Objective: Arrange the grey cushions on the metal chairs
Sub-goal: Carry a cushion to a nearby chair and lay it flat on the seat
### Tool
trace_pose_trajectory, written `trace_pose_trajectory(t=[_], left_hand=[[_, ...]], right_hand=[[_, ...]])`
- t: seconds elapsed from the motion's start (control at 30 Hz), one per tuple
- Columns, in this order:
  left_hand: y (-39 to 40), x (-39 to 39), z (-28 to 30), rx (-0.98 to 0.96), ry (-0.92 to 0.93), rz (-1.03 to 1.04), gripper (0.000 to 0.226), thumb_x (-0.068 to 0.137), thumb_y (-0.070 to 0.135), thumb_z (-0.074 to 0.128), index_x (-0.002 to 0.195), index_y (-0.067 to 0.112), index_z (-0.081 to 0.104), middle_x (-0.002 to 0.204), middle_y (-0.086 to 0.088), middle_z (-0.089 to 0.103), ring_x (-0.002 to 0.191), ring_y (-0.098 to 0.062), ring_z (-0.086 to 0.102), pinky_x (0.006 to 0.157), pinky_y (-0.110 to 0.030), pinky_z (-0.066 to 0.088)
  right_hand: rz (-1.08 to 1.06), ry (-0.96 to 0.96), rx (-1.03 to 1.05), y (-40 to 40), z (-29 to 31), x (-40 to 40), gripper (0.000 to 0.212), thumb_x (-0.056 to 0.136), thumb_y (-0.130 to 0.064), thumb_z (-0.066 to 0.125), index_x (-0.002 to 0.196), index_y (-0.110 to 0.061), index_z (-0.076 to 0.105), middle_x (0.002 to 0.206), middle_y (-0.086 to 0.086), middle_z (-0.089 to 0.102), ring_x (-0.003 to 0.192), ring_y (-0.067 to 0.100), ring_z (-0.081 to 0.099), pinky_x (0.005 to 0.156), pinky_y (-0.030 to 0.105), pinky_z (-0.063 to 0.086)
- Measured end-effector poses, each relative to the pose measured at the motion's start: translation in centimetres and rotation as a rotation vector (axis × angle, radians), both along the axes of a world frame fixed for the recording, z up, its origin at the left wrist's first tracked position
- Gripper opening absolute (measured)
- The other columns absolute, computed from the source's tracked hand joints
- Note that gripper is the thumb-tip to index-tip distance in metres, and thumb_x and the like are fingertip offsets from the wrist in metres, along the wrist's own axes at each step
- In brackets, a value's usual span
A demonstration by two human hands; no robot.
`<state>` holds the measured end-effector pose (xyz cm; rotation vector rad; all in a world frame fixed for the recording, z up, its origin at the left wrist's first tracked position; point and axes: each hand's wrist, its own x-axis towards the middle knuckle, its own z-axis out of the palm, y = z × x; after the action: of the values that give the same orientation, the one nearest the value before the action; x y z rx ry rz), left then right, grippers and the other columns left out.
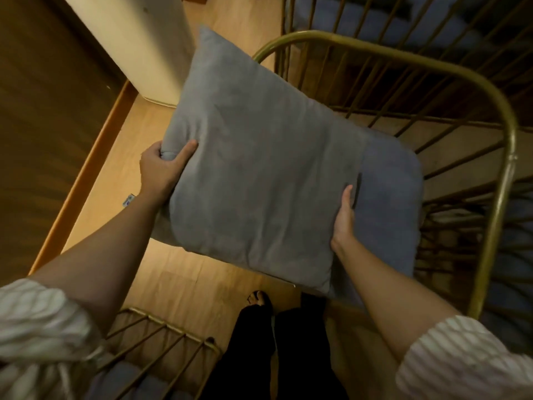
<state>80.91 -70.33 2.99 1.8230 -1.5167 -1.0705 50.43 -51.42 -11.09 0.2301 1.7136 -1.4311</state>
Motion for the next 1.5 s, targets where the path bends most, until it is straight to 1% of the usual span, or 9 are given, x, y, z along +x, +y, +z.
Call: trace_pose_trajectory(t=[0.1, 0.2, 0.33, 0.47, 0.9, 1.0, 1.17, 1.33, 1.5], left_hand=[[3.1, -2.6, 0.9, 0.01, 0.06, -0.041, 0.079, 0.064, 0.077, 0.07, 0.092, 0.004, 0.063, 0.09, -0.017, 0.067, 0.074, -0.016, 0.058, 0.072, -0.045, 0.054], [5.9, -5.8, 1.2, 0.009, 0.109, -0.121, 0.056, 0.065, 0.073, 0.072, 0.078, 0.021, 0.055, 0.07, 0.007, 0.056, 0.061, -0.003, 0.05, 0.058, -0.026, 0.042], [8.3, -9.6, -0.1, 0.112, 0.109, -0.252, 0.065, 0.067, 0.068, 0.075, 0.112, 0.024, 0.057, 0.1, 0.013, 0.062, 0.086, -0.001, 0.06, 0.076, -0.022, 0.049], [9.8, -11.7, -3.1, 0.197, 0.088, -0.333, 0.083, 0.07, 0.06, 0.077, 0.136, 0.018, 0.047, 0.125, 0.003, 0.058, 0.106, -0.014, 0.057, 0.087, -0.029, 0.046], [10.8, -12.2, -16.3, 0.343, 0.031, -0.35, 0.08, 0.081, 0.049, 0.074, 0.144, 0.017, 0.037, 0.141, -0.005, 0.052, 0.126, -0.026, 0.053, 0.095, -0.033, 0.045], [10.7, -11.6, -18.8, 0.411, 0.035, -0.382, 0.081, 0.085, 0.047, 0.07, 0.147, 0.016, 0.028, 0.145, -0.006, 0.045, 0.129, -0.025, 0.048, 0.099, -0.034, 0.042], [10.9, -11.5, -19.8, 0.427, 0.061, -0.367, 0.083, 0.086, 0.048, 0.068, 0.15, 0.021, 0.023, 0.146, -0.003, 0.042, 0.124, -0.019, 0.046, 0.102, -0.037, 0.041], [11.5, -11.2, -18.6, 0.379, -0.014, -0.27, 0.098, 0.074, 0.069, 0.063, 0.151, 0.023, 0.026, 0.149, -0.008, 0.043, 0.135, -0.03, 0.045, 0.109, -0.055, 0.041], [13.1, -11.8, -14.7, 0.407, -0.039, -0.364, 0.128, 0.063, 0.048, 0.086, 0.155, 0.02, 0.001, 0.153, -0.01, 0.036, 0.141, -0.033, 0.037, 0.111, -0.059, 0.036]], right_hand=[[-0.075, 0.059, 0.029, 3.7, 2.0, -2.6, 0.112, 0.049, -0.096, 0.066, 0.139, -0.029, 0.061, 0.138, -0.004, 0.064, 0.122, 0.021, 0.063, 0.108, 0.043, 0.05], [-0.075, 0.074, 0.068, 7.8, 3.7, -5.8, 0.119, 0.049, -0.099, 0.061, 0.144, -0.028, 0.055, 0.141, -0.001, 0.061, 0.122, 0.025, 0.062, 0.106, 0.046, 0.051], [-0.046, 0.151, 0.077, 12.4, 4.8, -10.0, 0.114, 0.057, -0.093, 0.063, 0.145, -0.02, 0.054, 0.139, 0.002, 0.062, 0.12, 0.024, 0.063, 0.104, 0.044, 0.053], [0.013, 0.25, 0.131, 14.2, 4.1, -12.9, 0.067, 0.095, -0.059, 0.056, 0.137, -0.007, 0.06, 0.131, 0.009, 0.066, 0.115, 0.025, 0.065, 0.085, 0.031, 0.054], [0.168, 0.342, 0.23, 13.5, -5.0, -13.3, 0.057, 0.103, -0.044, 0.05, 0.143, -0.003, 0.052, 0.138, 0.007, 0.059, 0.125, 0.024, 0.057, 0.105, 0.034, 0.046], [0.271, 0.287, 0.242, 14.0, -7.1, -12.7, 0.077, 0.095, -0.057, 0.055, 0.152, -0.008, 0.039, 0.15, 0.01, 0.051, 0.136, 0.03, 0.051, 0.116, 0.045, 0.041], [0.336, 0.321, 0.302, 14.2, -7.2, -12.3, 0.076, 0.1, -0.056, 0.048, 0.158, -0.012, 0.026, 0.156, 0.009, 0.043, 0.141, 0.03, 0.045, 0.109, 0.028, 0.036], [0.322, 0.397, 0.426, 15.0, -7.7, -12.4, 0.132, 0.054, -0.106, 0.03, 0.155, -0.021, 0.035, 0.153, 0.01, 0.049, 0.138, 0.035, 0.048, 0.115, 0.053, 0.039], [0.504, 0.597, 0.646, 14.4, 0.2, -8.5, 0.083, 0.095, -0.069, 0.039, 0.158, -0.016, 0.026, 0.16, 0.015, 0.037, 0.146, 0.039, 0.035, 0.12, 0.053, 0.027]])
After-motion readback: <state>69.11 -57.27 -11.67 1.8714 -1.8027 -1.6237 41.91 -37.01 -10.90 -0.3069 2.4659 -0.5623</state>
